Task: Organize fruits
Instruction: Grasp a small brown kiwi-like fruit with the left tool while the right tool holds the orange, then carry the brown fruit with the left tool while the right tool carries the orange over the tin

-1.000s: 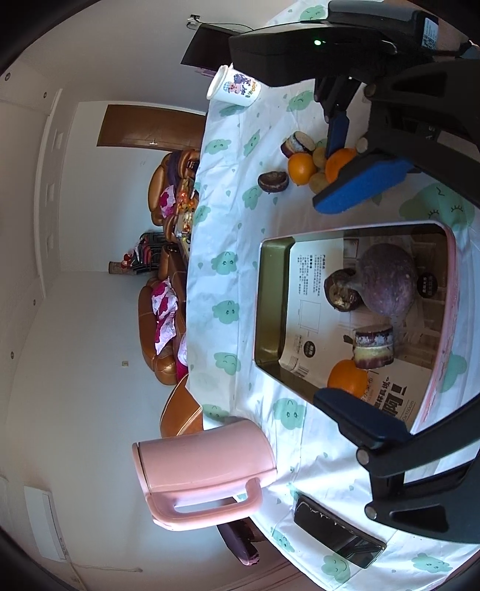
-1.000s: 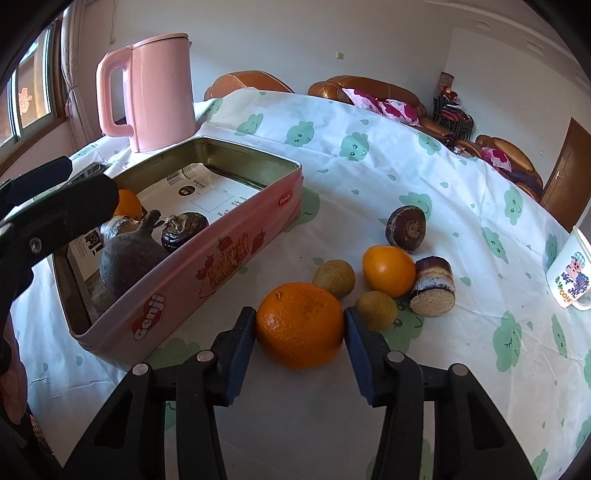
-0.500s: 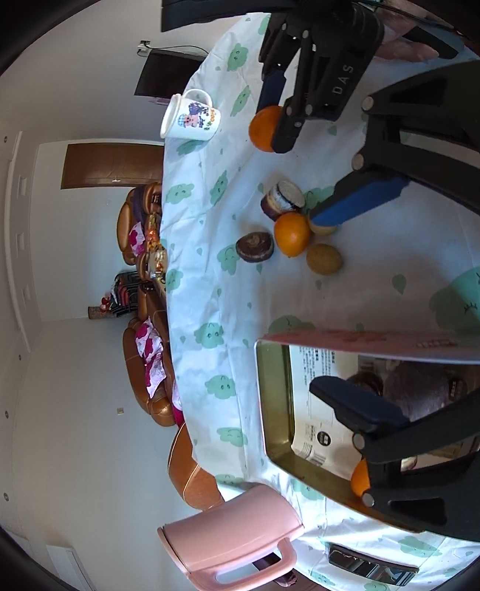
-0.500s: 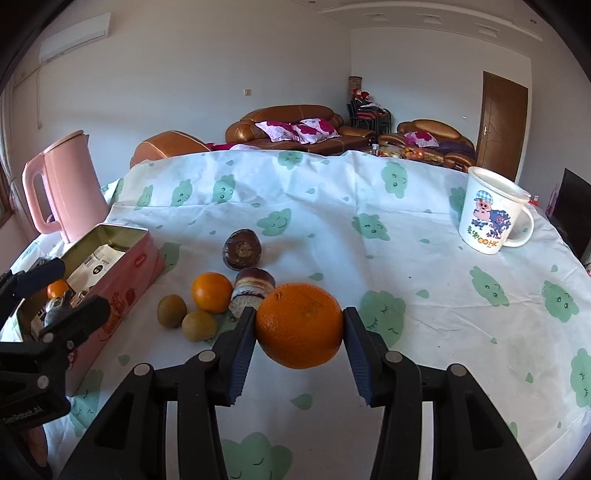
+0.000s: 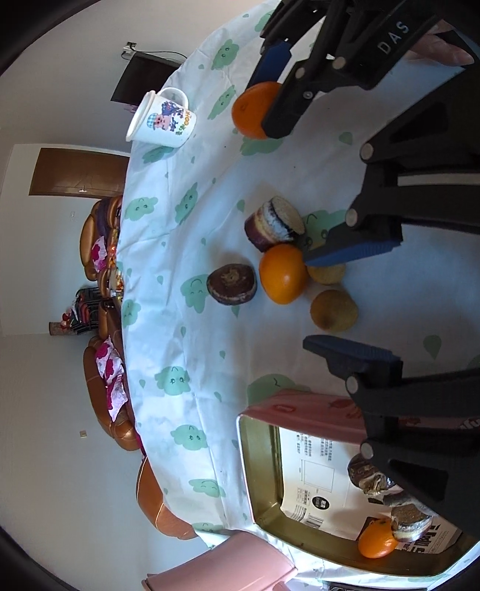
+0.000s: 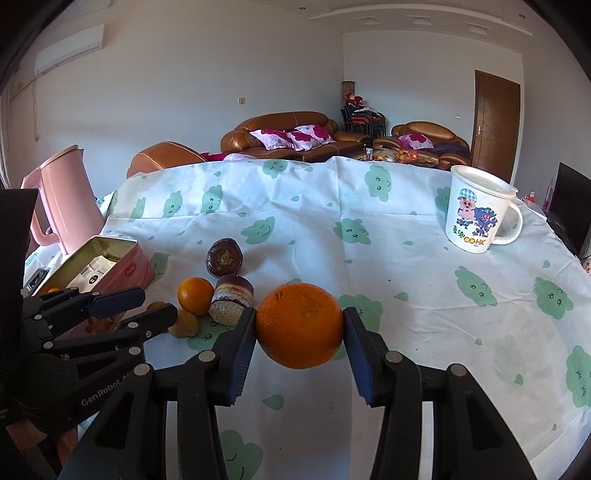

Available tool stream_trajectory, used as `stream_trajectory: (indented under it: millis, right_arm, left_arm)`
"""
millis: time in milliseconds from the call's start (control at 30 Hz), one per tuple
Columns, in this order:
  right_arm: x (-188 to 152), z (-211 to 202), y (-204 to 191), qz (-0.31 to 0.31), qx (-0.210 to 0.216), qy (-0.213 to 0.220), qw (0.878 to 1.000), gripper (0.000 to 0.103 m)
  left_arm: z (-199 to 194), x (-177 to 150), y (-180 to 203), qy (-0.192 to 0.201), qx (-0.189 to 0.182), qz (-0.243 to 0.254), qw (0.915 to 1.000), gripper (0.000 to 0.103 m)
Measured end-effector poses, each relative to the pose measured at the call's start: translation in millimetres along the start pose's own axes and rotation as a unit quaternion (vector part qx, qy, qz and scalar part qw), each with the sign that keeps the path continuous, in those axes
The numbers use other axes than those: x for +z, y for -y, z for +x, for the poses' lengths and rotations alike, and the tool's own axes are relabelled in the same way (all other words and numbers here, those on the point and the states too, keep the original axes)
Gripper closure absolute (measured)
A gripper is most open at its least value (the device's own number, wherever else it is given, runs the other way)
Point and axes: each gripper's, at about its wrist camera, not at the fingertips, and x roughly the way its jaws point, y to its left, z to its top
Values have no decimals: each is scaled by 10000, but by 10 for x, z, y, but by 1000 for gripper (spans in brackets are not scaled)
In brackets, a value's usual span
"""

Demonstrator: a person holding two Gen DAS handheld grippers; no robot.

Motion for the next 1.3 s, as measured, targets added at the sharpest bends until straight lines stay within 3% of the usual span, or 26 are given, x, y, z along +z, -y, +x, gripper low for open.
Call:
stream_trajectory:
  millis: [100, 267, 400, 433, 533, 700, 767, 1300]
  right_arm:
    - [0, -9, 12, 42, 8, 21, 10000, 54]
    - [-4, -9, -30, -62, -49, 23, 10000, 54]
    - [-2, 2, -28, -59, -63, -4, 10000, 54]
    - [-2, 2, -28, -59, -69, -5, 10000, 54]
    - [-3, -1, -21, -44, -54, -5, 10000, 54]
    - [-5, -6, -12, -7, -28, 1, 10000, 54]
    - [-8, -11, -3, 10, -16, 14, 10000, 54]
    - [-17, -141, 15, 30, 458, 372, 9983, 54]
  left_arm:
    - [7, -45, -102, 23, 170, -36, 9998, 63]
    - [-16, -68, -148, 16, 67, 15, 10000, 62]
    - [21, -64, 0, -62, 215, 351, 9991, 63]
    - [38, -72, 55, -129, 156, 455, 9988, 67]
    - [79, -79, 217, -194, 418, 759, 9961, 68]
    - [238, -11, 35, -480, 143, 290, 9983, 69]
    - [243, -13, -25, -479, 39, 132, 9988, 75]
    - [-158, -42, -47, 542, 23, 33, 9985, 76]
